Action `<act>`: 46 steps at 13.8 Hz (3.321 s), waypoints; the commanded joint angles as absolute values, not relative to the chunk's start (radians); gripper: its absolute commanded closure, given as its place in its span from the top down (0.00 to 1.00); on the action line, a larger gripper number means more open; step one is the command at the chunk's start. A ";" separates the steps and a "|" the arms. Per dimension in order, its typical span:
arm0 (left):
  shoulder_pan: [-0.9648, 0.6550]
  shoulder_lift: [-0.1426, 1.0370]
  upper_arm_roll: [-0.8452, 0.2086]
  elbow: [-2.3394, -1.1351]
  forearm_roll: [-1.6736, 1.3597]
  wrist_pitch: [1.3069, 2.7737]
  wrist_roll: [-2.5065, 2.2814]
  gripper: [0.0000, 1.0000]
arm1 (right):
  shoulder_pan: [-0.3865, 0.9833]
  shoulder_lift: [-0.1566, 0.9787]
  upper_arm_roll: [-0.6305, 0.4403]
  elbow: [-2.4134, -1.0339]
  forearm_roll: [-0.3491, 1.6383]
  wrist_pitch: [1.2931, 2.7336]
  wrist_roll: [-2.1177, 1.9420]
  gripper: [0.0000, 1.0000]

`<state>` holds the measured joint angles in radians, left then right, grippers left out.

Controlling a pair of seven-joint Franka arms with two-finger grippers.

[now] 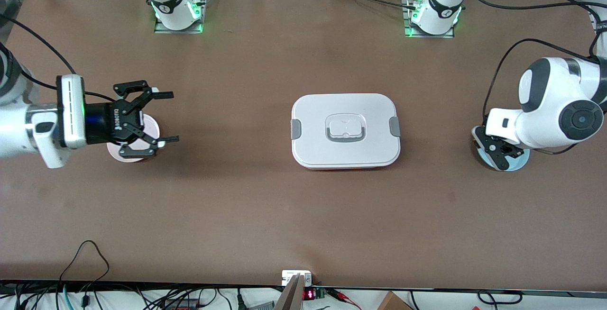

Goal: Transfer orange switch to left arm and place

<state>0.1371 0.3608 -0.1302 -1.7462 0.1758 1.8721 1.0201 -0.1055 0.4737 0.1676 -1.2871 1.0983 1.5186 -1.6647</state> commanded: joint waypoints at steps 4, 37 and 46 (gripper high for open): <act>0.273 0.466 -0.137 -1.712 0.206 1.937 1.325 0.15 | -0.002 0.233 -0.047 -1.462 0.893 1.586 -1.556 1.00; 0.387 0.629 -0.147 -1.709 0.253 2.178 1.666 1.00 | 0.163 0.130 -0.106 -1.480 -0.031 1.517 -0.224 1.00; 0.354 0.557 -0.153 -1.438 0.155 1.647 1.499 1.00 | 0.164 0.129 -0.107 -1.474 -0.038 1.519 -0.221 1.00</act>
